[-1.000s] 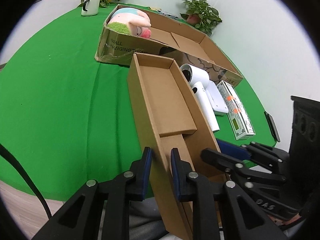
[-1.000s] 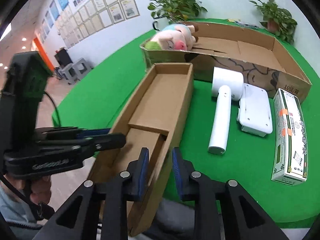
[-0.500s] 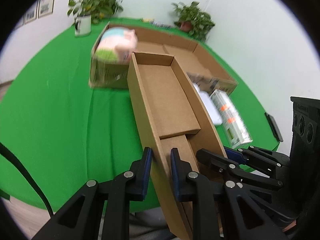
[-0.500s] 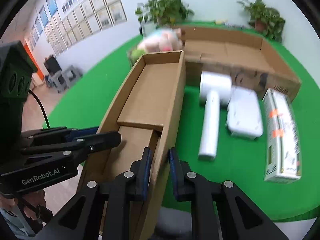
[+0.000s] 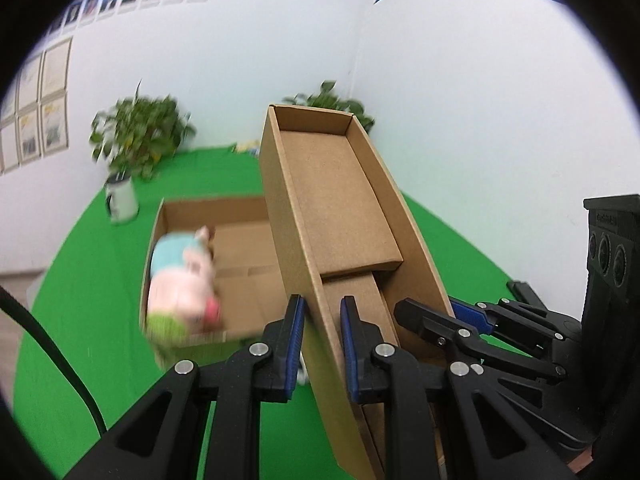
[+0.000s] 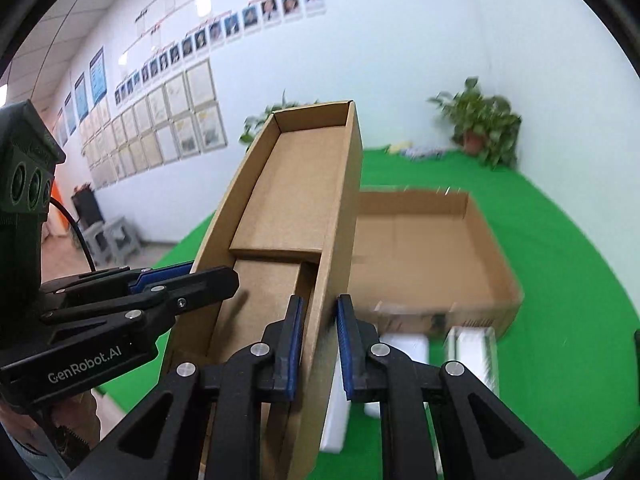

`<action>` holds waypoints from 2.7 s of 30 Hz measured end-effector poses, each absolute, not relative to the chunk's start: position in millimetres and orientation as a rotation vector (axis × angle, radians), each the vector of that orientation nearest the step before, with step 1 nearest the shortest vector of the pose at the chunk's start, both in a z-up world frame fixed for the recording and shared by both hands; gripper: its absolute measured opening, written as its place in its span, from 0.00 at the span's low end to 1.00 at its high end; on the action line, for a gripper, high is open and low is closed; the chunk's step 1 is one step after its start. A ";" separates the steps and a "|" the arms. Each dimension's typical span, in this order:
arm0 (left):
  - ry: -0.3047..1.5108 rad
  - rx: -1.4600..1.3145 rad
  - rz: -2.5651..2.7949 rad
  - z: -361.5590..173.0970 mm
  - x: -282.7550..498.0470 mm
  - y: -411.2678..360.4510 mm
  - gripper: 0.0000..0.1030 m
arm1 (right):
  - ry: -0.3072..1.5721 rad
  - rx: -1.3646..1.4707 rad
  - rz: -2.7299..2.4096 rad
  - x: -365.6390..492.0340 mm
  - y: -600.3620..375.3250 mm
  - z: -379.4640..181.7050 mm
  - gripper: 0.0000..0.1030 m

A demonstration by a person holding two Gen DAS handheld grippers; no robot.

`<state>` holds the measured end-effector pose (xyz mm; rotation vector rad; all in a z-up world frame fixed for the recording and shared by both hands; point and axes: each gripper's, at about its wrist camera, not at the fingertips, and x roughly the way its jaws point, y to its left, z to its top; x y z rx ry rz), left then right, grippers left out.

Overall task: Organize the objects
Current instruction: 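Carry the divider box over the open box and lower it inside, then open the right gripper and withdraw it from the divider box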

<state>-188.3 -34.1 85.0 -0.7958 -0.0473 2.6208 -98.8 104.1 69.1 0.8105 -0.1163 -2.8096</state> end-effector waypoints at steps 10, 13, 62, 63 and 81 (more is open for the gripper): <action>-0.021 -0.686 2.638 126.9 -252.1 -24.1 0.17 | -0.150 0.690 -2.874 -159.2 132.2 141.1 0.13; -0.019 -0.689 2.652 133.6 -273.8 -26.7 0.17 | -0.139 0.690 -2.871 -188.6 133.0 157.7 0.13; 0.166 -1.468 2.591 -61.6 -416.5 -44.1 0.16 | -0.397 1.409 -2.530 -456.4 90.5 -125.5 0.10; 0.155 -1.445 2.609 -53.6 -411.4 -47.4 0.16 | -0.389 1.409 -2.531 -456.3 88.7 -123.8 0.11; 0.065 -1.235 2.717 -24.8 -354.3 -84.5 0.29 | -0.284 1.384 -2.538 -464.8 66.1 -106.8 0.17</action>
